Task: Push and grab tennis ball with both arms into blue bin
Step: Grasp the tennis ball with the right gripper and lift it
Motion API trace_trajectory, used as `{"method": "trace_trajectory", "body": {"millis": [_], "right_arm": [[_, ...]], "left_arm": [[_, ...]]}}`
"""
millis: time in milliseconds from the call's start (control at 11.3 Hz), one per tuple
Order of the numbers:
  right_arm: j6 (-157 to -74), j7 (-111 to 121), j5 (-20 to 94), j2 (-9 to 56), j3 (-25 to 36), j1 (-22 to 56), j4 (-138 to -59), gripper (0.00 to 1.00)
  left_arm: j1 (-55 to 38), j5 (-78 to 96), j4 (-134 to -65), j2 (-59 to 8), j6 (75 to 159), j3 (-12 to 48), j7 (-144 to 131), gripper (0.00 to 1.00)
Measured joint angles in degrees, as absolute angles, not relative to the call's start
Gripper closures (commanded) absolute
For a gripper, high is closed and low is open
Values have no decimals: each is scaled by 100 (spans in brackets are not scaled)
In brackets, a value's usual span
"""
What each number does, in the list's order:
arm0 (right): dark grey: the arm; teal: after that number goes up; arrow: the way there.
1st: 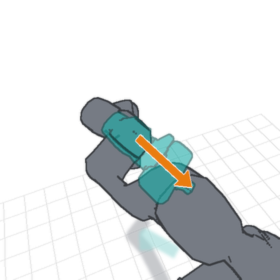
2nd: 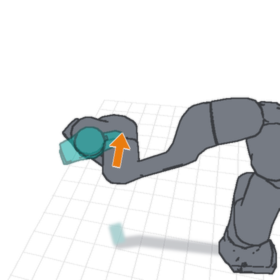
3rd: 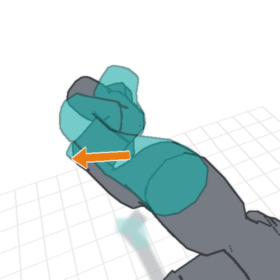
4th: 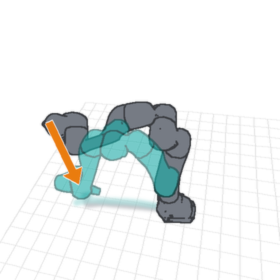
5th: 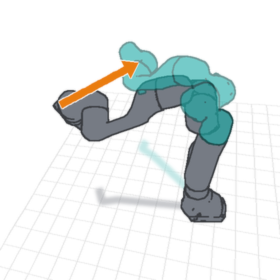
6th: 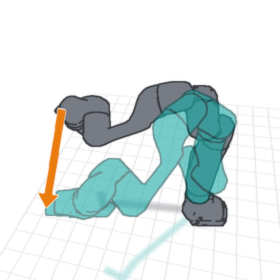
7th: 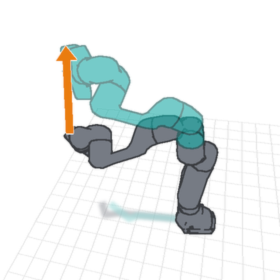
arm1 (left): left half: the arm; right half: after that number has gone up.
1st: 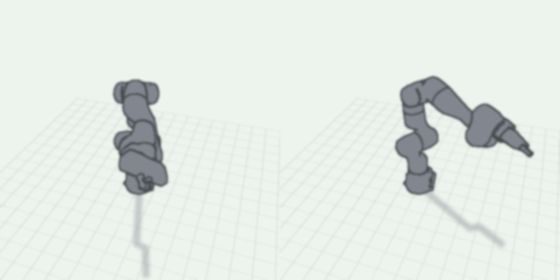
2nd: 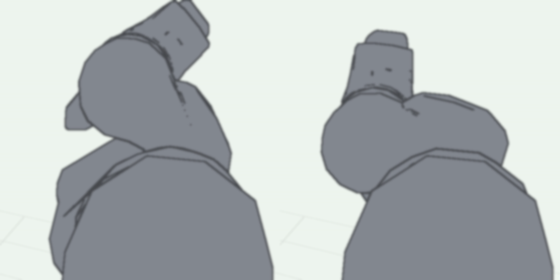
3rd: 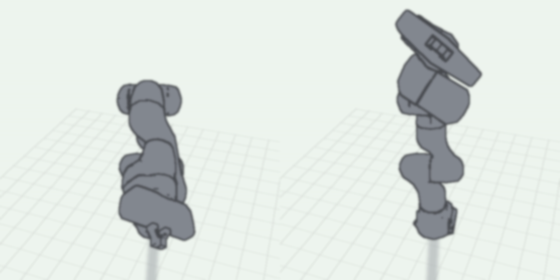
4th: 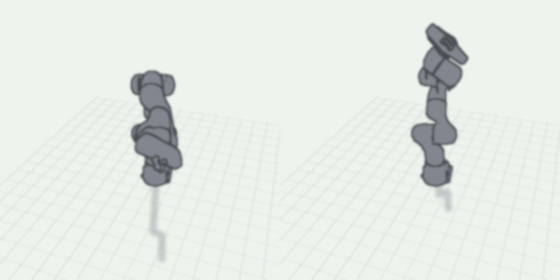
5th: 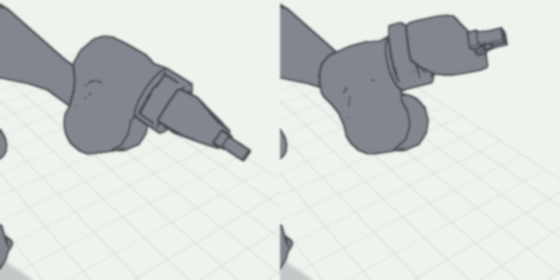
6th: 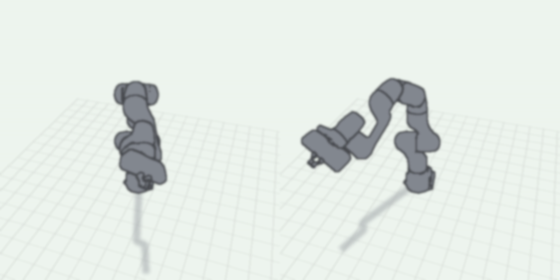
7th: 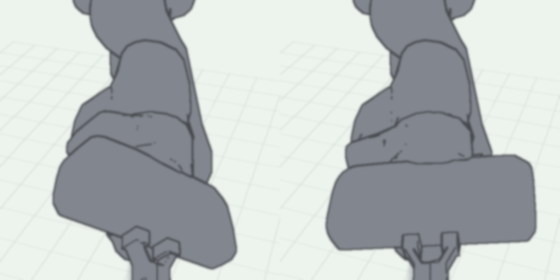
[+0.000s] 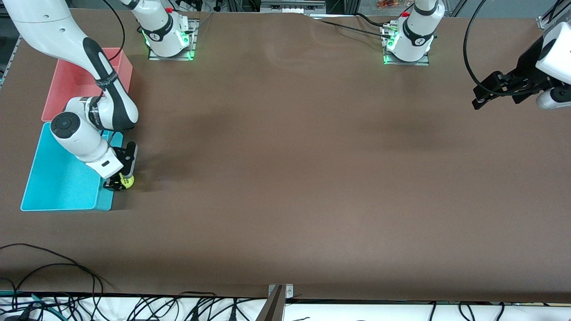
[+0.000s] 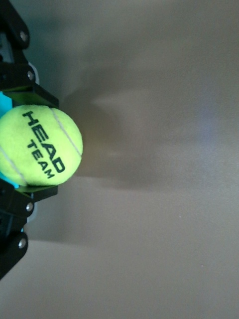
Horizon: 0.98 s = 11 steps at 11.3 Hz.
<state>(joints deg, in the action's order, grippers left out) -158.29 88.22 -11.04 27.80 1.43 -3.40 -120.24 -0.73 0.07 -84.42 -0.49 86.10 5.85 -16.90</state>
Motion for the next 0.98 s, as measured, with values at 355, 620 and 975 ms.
{"method": "trace_trajectory", "body": {"millis": [355, 620, 975], "right_arm": [[-15101, 8747, -1060, 2726, -14, -338, -11772, 96], [-13574, 8552, -848, 2520, -143, -337, -11089, 97], [-11510, 8493, -627, 2268, -211, -342, -9931, 97]], "left_arm": [[-184, 254, -8542, 30, 8606, 230, -1705, 0], [-218, 261, -8547, 30, 8605, 188, -1718, 0], [-216, 261, -8555, 25, 8596, 160, -1736, 0]]}}
